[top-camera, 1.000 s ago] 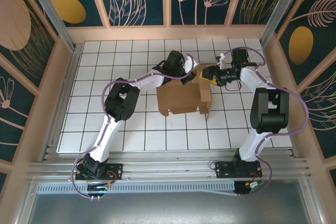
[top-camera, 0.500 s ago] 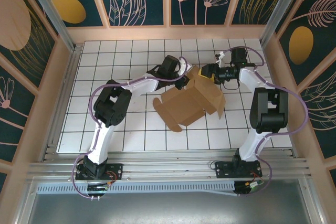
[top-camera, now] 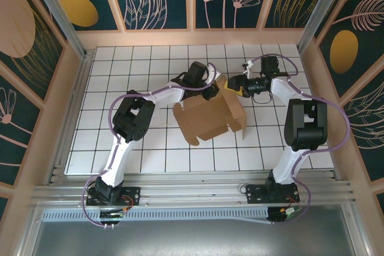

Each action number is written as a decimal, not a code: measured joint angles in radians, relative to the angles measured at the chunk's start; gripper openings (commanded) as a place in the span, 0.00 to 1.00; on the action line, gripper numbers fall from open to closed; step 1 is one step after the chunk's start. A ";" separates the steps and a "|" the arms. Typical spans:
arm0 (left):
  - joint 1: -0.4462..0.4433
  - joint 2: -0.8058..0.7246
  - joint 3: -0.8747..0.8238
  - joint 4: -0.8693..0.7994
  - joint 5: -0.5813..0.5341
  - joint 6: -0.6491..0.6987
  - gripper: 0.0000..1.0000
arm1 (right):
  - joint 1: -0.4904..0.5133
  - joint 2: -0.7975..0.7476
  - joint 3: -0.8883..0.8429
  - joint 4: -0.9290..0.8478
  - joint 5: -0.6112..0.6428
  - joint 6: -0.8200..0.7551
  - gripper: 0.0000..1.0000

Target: Fold the paper box

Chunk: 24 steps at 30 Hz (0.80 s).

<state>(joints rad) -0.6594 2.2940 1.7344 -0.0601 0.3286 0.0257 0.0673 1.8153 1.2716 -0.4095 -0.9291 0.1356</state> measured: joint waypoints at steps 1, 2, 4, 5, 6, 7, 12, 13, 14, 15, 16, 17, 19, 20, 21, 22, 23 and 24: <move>0.000 0.002 0.000 0.005 0.001 0.002 0.03 | 0.000 0.000 0.000 0.004 0.000 0.000 0.62; -0.001 0.004 0.000 0.010 0.002 0.002 0.00 | 0.000 0.000 0.000 0.011 0.003 0.000 0.62; -0.003 0.008 0.003 0.015 -0.011 -0.013 0.00 | -0.001 0.000 0.001 0.018 0.005 0.001 0.62; -0.005 0.011 0.011 0.012 -0.026 -0.027 0.00 | -0.002 0.000 0.001 0.023 0.009 0.001 0.62; -0.005 0.016 0.018 0.011 -0.041 -0.040 0.00 | -0.003 0.000 0.001 0.027 0.012 0.001 0.62; -0.009 0.019 0.024 0.011 -0.063 -0.059 0.00 | -0.004 0.000 0.001 0.035 0.016 0.001 0.62; -0.026 0.019 0.014 0.040 -0.149 -0.150 0.20 | -0.009 0.000 0.001 0.055 0.029 0.003 0.62; -0.027 0.019 0.010 0.052 -0.156 -0.159 0.21 | -0.008 0.000 0.001 0.051 0.029 0.003 0.62; -0.026 0.019 0.007 0.062 -0.163 -0.174 0.21 | -0.006 0.001 0.001 0.047 0.029 0.004 0.62; -0.026 0.019 0.006 0.064 -0.163 -0.187 0.22 | -0.005 0.002 0.001 0.045 0.029 0.004 0.62; -0.026 0.019 0.006 0.065 -0.165 -0.196 0.22 | -0.003 0.002 0.001 0.045 0.029 0.004 0.62; -0.026 0.019 0.007 0.066 -0.166 -0.204 0.22 | -0.003 0.002 0.001 0.045 0.029 0.004 0.62; -0.026 0.024 0.009 0.077 -0.161 -0.220 0.23 | -0.004 0.002 0.001 0.046 0.029 0.005 0.62; -0.026 0.027 0.009 0.087 -0.156 -0.226 0.23 | -0.004 0.002 0.001 0.047 0.029 0.005 0.62; -0.025 0.029 0.009 0.097 -0.151 -0.227 0.23 | -0.004 0.002 0.001 0.047 0.029 0.005 0.62; -0.024 0.033 0.008 0.111 -0.142 -0.229 0.23 | -0.004 0.002 0.001 0.046 0.029 0.004 0.62; -0.022 0.038 0.008 0.126 -0.126 -0.229 0.24 | -0.004 0.002 0.001 0.046 0.029 0.004 0.62; -0.020 0.042 0.008 0.140 -0.113 -0.226 0.25 | -0.004 0.002 0.001 0.046 0.029 0.004 0.62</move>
<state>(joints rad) -0.6796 2.3360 1.7428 0.0795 0.2161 -0.2005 0.0635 1.8168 1.2724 -0.3634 -0.8997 0.1394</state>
